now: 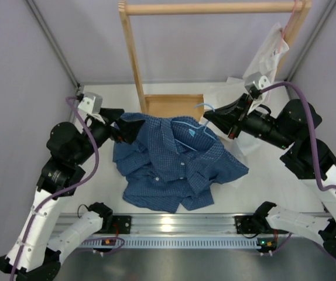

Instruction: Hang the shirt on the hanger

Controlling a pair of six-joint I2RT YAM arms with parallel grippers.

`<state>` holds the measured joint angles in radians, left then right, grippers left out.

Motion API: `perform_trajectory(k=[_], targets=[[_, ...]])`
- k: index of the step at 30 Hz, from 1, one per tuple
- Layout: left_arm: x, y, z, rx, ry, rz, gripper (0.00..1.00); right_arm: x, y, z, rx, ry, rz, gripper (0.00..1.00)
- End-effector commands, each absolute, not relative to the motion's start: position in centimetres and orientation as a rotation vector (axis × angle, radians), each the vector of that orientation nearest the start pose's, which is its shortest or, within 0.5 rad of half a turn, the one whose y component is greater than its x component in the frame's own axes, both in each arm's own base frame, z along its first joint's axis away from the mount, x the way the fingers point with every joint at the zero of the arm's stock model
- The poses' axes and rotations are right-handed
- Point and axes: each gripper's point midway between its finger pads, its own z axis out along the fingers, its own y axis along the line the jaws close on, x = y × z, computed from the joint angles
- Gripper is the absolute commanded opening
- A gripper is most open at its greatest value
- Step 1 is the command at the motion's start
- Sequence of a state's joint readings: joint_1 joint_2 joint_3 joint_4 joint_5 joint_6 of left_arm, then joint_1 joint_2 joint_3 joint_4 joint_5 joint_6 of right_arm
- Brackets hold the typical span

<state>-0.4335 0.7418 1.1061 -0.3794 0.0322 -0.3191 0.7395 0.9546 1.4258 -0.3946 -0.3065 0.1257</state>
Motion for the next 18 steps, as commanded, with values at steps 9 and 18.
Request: perform_trajectory(k=[9, 18], targets=[[15.8, -24.7, 43.2, 1.235, 1.108, -1.046, 0.89, 11.9, 24.1, 48.4, -0.924, 1.238, 1.073, 0.0], [14.0, -27.6, 41.5, 1.374, 1.116, -1.322, 0.73, 10.4, 24.1, 49.1, -0.973, 1.199, 1.128, 0.0]])
